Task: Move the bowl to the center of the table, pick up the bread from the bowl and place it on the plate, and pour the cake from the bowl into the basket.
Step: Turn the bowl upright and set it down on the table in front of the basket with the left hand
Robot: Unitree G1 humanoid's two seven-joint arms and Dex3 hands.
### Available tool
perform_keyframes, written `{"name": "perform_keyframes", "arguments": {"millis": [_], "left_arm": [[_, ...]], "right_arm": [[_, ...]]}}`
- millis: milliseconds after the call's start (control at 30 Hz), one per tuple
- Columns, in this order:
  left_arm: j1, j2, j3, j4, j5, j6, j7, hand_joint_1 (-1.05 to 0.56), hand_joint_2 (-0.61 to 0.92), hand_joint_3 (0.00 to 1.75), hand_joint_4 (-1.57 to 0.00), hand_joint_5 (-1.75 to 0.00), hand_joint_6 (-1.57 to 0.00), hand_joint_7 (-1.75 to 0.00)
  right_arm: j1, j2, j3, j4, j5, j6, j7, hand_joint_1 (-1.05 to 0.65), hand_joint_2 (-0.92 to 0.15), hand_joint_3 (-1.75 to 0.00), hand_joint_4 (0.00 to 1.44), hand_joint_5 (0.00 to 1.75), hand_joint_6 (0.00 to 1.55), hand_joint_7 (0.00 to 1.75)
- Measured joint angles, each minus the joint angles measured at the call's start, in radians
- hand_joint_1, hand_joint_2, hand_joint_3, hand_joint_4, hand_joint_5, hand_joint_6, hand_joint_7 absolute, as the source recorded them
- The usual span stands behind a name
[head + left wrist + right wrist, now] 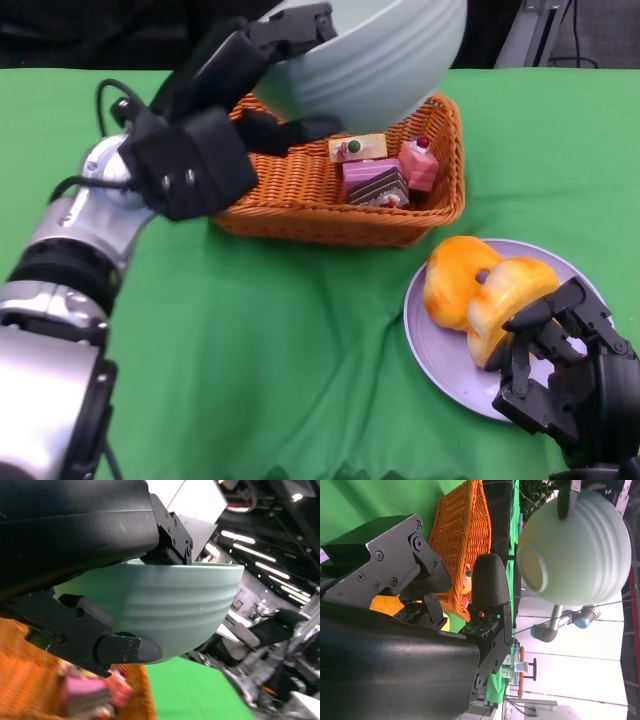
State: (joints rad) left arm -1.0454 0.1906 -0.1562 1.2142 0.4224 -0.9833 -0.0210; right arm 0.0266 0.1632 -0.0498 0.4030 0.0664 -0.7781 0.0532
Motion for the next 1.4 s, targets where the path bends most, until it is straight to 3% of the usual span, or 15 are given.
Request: {"name": "perform_keyframes", "arguments": {"millis": [200,300,433,533,600,767,900,1100,1400], "left_arm": [[0.010,0.100,-0.142,-0.019,0.261,-0.052,0.358,-0.16,0.80,0.53,-0.65,-1.75,-0.68,-1.35],[0.010,0.139,-0.220,-0.025,0.389,-0.053,0.553,-0.16,0.81,0.54,-0.65,-1.75,-0.69,-1.31],[0.015,0.172,-0.322,-0.026,0.514,-0.029,0.768,-0.18,0.91,0.37,-0.63,-1.75,-0.69,-1.25],[0.035,0.194,-0.387,-0.026,0.585,0.001,0.901,-0.18,0.92,0.40,-0.63,-1.75,-0.57,-1.53],[0.044,0.206,-0.424,-0.024,0.616,0.016,0.960,-0.18,0.92,0.44,-0.63,-1.75,-0.53,-1.60],[0.058,0.229,-0.479,-0.019,0.643,0.032,1.070,-0.16,0.92,0.47,-0.62,-1.75,-0.60,-1.43],[0.090,0.248,-0.526,-0.020,0.676,0.038,1.159,-0.12,0.89,0.42,-0.62,-1.75,-0.50,-1.62],[0.135,0.276,-0.584,-0.026,0.722,0.059,1.294,-0.11,0.92,0.24,-0.61,-1.75,-0.44,-1.67],[0.183,0.294,-0.639,-0.033,0.755,0.086,1.455,-0.11,0.92,0.27,-0.64,-1.75,-0.46,-1.67]], "right_arm": [[0.000,0.000,-0.001,0.000,0.000,0.000,0.001,0.14,-0.58,-1.29,0.72,1.75,0.54,1.63],[0.000,0.000,-0.002,0.000,0.000,0.000,-0.001,0.14,-0.58,-1.30,0.72,1.75,0.54,1.63],[0.000,0.001,-0.002,-0.002,0.003,0.004,-0.001,0.14,-0.58,-1.29,0.72,1.75,0.54,1.62],[0.000,0.001,-0.001,-0.007,-0.001,0.004,-0.003,0.14,-0.58,-1.29,0.73,1.75,0.54,1.62],[0.000,0.001,-0.001,-0.013,-0.005,0.004,-0.011,0.13,-0.57,-1.29,0.73,1.75,0.54,1.62],[0.000,0.001,0.001,-0.018,-0.009,0.005,-0.020,0.13,-0.57,-1.30,0.74,1.75,0.55,1.63],[0.001,0.001,0.001,-0.021,-0.009,0.006,-0.021,0.12,-0.56,-1.33,0.75,1.75,0.55,1.63],[0.011,0.000,0.004,-0.043,-0.007,0.017,-0.017,0.15,-0.59,-1.30,0.72,1.75,0.51,1.63],[0.012,0.000,0.009,-0.065,-0.009,0.033,-0.019,0.11,-0.57,-1.28,0.72,1.75,0.53,1.62]]}}
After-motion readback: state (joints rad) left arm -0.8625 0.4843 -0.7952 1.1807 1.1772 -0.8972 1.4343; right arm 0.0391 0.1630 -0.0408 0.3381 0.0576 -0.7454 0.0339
